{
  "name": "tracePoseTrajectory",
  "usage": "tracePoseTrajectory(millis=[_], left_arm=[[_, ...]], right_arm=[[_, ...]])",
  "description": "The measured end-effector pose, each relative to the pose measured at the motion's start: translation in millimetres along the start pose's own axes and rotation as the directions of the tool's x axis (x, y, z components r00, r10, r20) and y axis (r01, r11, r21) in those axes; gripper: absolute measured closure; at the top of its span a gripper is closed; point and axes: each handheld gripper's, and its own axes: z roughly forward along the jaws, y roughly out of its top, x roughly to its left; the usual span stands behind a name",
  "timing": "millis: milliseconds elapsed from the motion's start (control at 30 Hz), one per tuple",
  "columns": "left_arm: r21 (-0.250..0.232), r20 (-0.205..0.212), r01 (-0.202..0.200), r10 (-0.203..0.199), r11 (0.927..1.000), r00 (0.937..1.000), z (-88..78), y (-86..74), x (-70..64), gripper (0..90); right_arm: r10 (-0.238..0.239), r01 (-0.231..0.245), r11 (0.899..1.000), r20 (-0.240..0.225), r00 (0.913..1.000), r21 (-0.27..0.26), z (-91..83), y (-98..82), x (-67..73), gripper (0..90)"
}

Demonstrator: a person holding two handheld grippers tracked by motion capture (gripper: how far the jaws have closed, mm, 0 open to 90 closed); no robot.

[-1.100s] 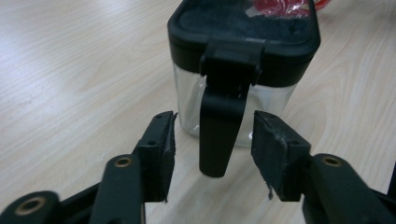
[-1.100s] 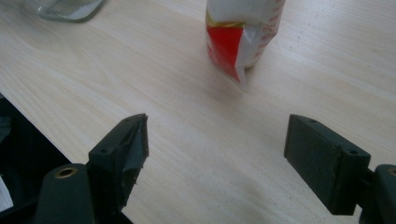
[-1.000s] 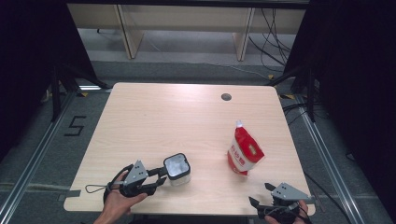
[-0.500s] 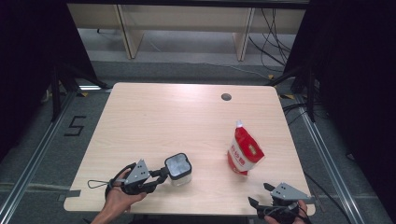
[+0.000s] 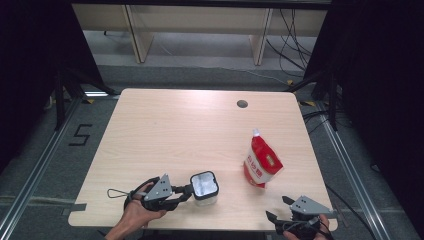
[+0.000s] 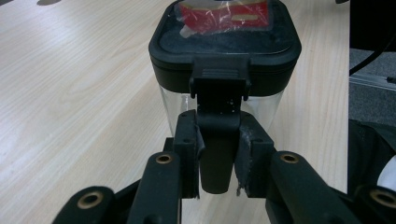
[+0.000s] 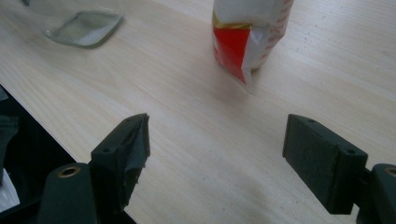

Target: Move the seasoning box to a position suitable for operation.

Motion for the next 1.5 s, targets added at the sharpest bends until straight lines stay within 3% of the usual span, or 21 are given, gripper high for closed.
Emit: tracePoseTrajectory(millis=[267,367,433,567,767,833,900,967,1000,1033,1067,1100,1333,1433,1500], left_arm=[[-0.007,0.006,-0.015,0.015,0.9999,0.9999,7.6,2.3,5.2,71.9],[-0.003,0.013,-0.038,0.038,0.9993,0.9992,11.9,3.9,9.2,71.9],[-0.016,0.021,-0.033,0.033,0.9993,0.9992,14.3,3.9,10.6,71.8],[-0.021,0.039,-0.044,0.044,0.9988,0.9983,16.9,4.6,14.0,71.8],[-0.019,0.007,-0.043,0.043,0.9989,0.9991,19.7,5.7,16.6,71.5],[-0.017,0.004,-0.061,0.061,0.998,0.9982,20.4,6.2,19.3,71.4],[-0.009,-0.001,-0.058,0.058,0.9983,0.9983,20.2,6.1,19.8,71.4],[-0.01,-0.006,-0.046,0.045,0.9989,0.9989,20.6,6.1,19.4,71.1],[-0.009,-0.003,-0.038,0.038,0.9992,0.9993,20.5,6.1,19.4,70.9],[-0.01,0.0,-0.028,0.028,0.9996,0.9996,20.2,5.9,19.2,70.3],[-0.014,-0.003,-0.037,0.037,0.9992,0.9993,19.2,6.1,20.2,67.9],[-0.024,-0.005,0.002,-0.002,0.9997,1.0,18.8,5.6,18.8,63.7],[-0.024,-0.003,0.051,-0.051,0.9984,0.9987,7.1,5.6,18.8,38.5],[-0.017,0.002,0.116,-0.116,0.9931,0.9932,1.2,5.7,18.7,30.9],[-0.012,0.002,0.112,-0.112,0.9936,0.9937,-0.3,5.3,19.5,27.9]], right_arm=[[-0.006,0.006,1.0,0.009,0.9999,-0.006,0.3,-0.1,0.9,24.0],[-0.03,0.03,0.999,0.002,0.9996,-0.014,1.3,0.3,-0.1,24.0],[-0.038,0.038,0.999,0.012,0.9992,-0.011,0.9,0.2,-0.3,24.0],[-0.015,0.015,1.0,-0.007,0.9999,0.002,1.1,0.4,1.4,24.0],[-0.024,0.024,1.0,0.002,0.9997,-0.005,1.4,0.2,0.8,24.0],[-0.01,0.01,1.0,-0.001,0.9999,0.0,1.0,-0.1,1.8,24.0],[-0.008,0.008,1.0,-0.006,0.9999,-0.004,1.5,-0.3,1.9,24.0],[-0.036,0.036,0.999,0.003,0.9994,-0.008,1.4,-0.3,-0.1,24.0],[-0.031,0.031,1.0,-0.003,0.9995,-0.007,1.5,-0.4,-0.1,24.1],[0.008,-0.008,1.0,-0.013,0.9999,0.006,1.1,-0.9,2.7,24.1],[-0.025,0.025,1.0,-0.002,0.9997,-0.01,1.3,-0.7,-0.1,24.1],[-0.027,0.027,1.0,0.0,0.9996,-0.01,1.0,-0.8,-0.2,24.2],[-0.014,0.014,1.0,-0.011,0.9998,-0.004,1.5,-2.0,-2.3,24.3],[-0.025,0.025,1.0,-0.006,0.9997,-0.017,1.8,-1.7,-2.6,24.3],[-0.024,0.024,1.0,-0.005,0.9997,-0.008,1.5,-1.4,-1.9,24.3]])
